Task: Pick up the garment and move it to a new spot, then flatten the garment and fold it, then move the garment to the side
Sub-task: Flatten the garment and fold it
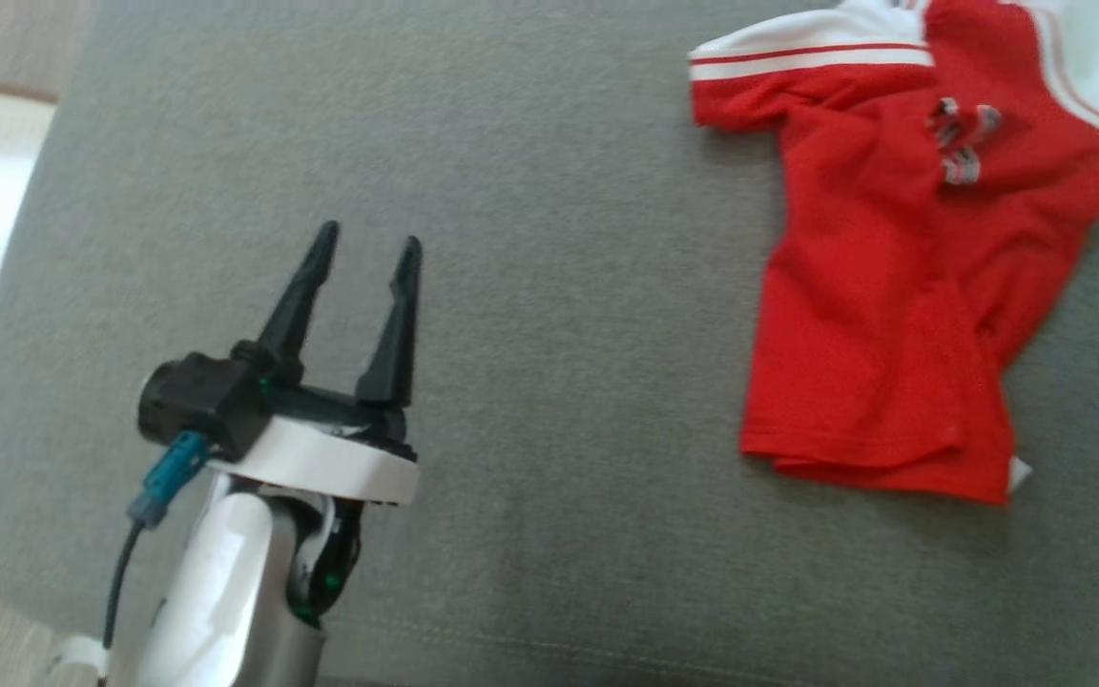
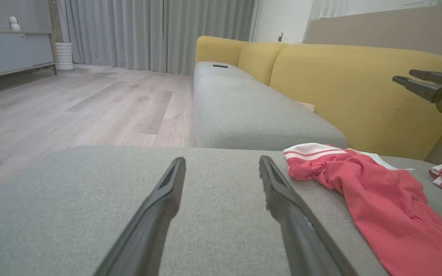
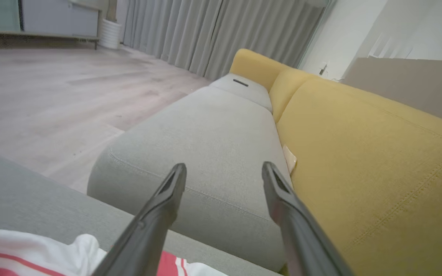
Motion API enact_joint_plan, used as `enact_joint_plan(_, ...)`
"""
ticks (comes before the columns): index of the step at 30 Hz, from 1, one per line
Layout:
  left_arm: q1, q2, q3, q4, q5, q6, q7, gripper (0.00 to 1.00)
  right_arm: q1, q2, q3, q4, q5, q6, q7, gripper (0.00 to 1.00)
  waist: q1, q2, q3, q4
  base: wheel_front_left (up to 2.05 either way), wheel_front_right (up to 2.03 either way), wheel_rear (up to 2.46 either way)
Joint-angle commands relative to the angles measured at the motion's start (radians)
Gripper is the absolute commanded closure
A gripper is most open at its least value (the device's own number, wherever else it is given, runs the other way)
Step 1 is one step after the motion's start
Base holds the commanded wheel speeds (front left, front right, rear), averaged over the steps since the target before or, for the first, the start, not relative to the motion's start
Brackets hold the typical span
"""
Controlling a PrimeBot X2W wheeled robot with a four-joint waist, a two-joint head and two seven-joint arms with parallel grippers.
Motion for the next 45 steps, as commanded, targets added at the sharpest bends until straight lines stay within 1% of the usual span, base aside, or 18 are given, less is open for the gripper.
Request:
enact_joint_plan(1,-0.029,0.009,0.049,-0.036,0.009,0.003,-0.005,0.00,0.017,0.031,0.013,-0.029,0.028,-0.001,-0.023,0.00,-0.0001,0.0000,-0.027,-0.037,0.00,0.00,0.00)
enact_joint_plan(6,-0.018,0.009,0.077,-0.038,0.011,-0.004,-0.006,0.00,0.104,0.121,0.033,-0.082,0.132,-0.001,-0.055,0.00,-0.0001,0.0000,-0.073,-0.105,0.00,0.00,0.00)
enact_joint_plan(12,0.005,0.009,0.094,-0.037,0.017,-0.009,-0.006,0.00,0.308,0.207,0.046,-0.235,0.242,-0.001,-0.063,0.00,-0.0001,0.0000,-0.120,-0.167,0.00,0.00,0.00)
enact_joint_plan(15,0.021,0.009,0.100,-0.034,0.017,-0.010,-0.006,0.00,0.433,0.241,0.027,-0.333,0.273,-0.001,-0.063,0.00,-0.0001,0.0000,-0.142,-0.186,0.00,0.00,0.00)
enact_joint_plan(22,0.065,0.009,0.119,-0.030,0.014,-0.013,-0.006,0.00,0.713,0.309,-0.031,-0.532,0.288,-0.001,-0.064,0.00,-0.0001,0.0000,-0.179,-0.221,0.00,0.00,0.00)
enact_joint_plan(23,0.074,0.009,0.122,-0.027,0.017,-0.015,-0.006,0.00,0.784,0.321,-0.038,-0.572,0.298,-0.001,-0.064,0.00,-0.0001,0.0000,-0.183,-0.228,0.00,0.00,0.00)
enact_joint_plan(27,0.084,0.009,0.119,-0.020,0.019,-0.018,-0.006,0.00,0.893,0.329,-0.032,-0.620,0.320,-0.001,-0.064,0.00,-0.0001,0.0000,-0.188,-0.237,0.00,0.00,0.00)
enact_joint_plan(31,0.091,0.009,0.113,-0.015,0.017,-0.020,-0.006,0.00,0.944,0.330,0.011,-0.638,0.356,-0.001,-0.064,0.00,-0.0001,0.0000,-0.193,-0.241,0.00,0.00,0.00)
enact_joint_plan(40,0.087,0.009,0.102,-0.009,0.016,-0.023,-0.006,0.00,0.938,0.330,0.089,-0.646,0.382,-0.001,-0.031,0.00,-0.0001,0.0000,-0.184,-0.219,0.00,0.00,0.00)
enact_joint_plan(45,0.087,0.009,0.094,-0.005,0.014,-0.022,-0.006,0.00,0.939,0.330,0.133,-0.616,0.434,-0.001,0.021,0.00,-0.0001,0.0000,-0.176,-0.196,0.00,0.00,0.00)
